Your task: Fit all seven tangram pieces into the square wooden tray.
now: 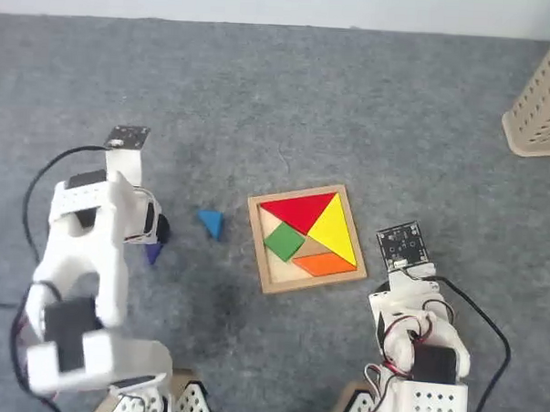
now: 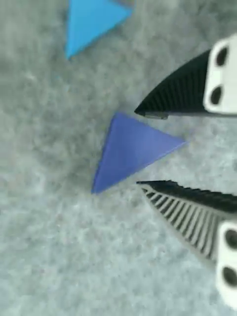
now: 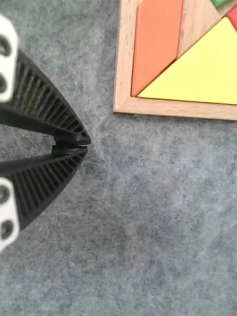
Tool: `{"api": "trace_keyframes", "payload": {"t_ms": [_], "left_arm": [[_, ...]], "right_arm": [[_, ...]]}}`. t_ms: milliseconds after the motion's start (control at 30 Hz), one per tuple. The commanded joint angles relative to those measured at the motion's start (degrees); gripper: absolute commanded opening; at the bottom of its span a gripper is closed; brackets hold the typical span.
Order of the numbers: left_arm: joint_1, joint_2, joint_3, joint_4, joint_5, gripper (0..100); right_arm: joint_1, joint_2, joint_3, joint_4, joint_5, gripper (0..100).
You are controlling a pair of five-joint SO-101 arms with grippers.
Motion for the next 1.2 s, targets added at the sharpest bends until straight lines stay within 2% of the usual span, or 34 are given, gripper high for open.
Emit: {"api": "trace_keyframes", "payload": {"t_ms": [0, 167, 400, 600, 733, 967, 1167], "left_arm": [[3.34, -14.07, 4.53, -0.35, -0.44, 19], [6.68, -18.11, 7.78, -0.53, 0.18, 20], [6.15, -2.37, 2.33, -2.02, 1.76, 20], [-2.55, 11.52, -7.34, -2.02, 2.55, 19], [-4.75, 16.0, -9.89, -1.58, 0.53, 19], [-5.01, 14.95, -10.33, -1.14, 0.7, 19], [-2.73, -3.69, -0.92, -2.2, 0.53, 19]], "right_arm": [[0.57, 0.48, 0.88, 0.31, 0.62, 0.6], [0.57, 0.48, 0.88, 0.31, 0.62, 0.6], [0.57, 0.48, 0.88, 0.31, 0.62, 0.6], [0.57, 0.48, 0.88, 0.31, 0.62, 0.6], [0.57, 0.48, 0.88, 0.31, 0.62, 0.6], [0.57, 0.48, 0.88, 0.31, 0.62, 0.6], [0.57, 0.48, 0.88, 0.31, 0.62, 0.6]]}}
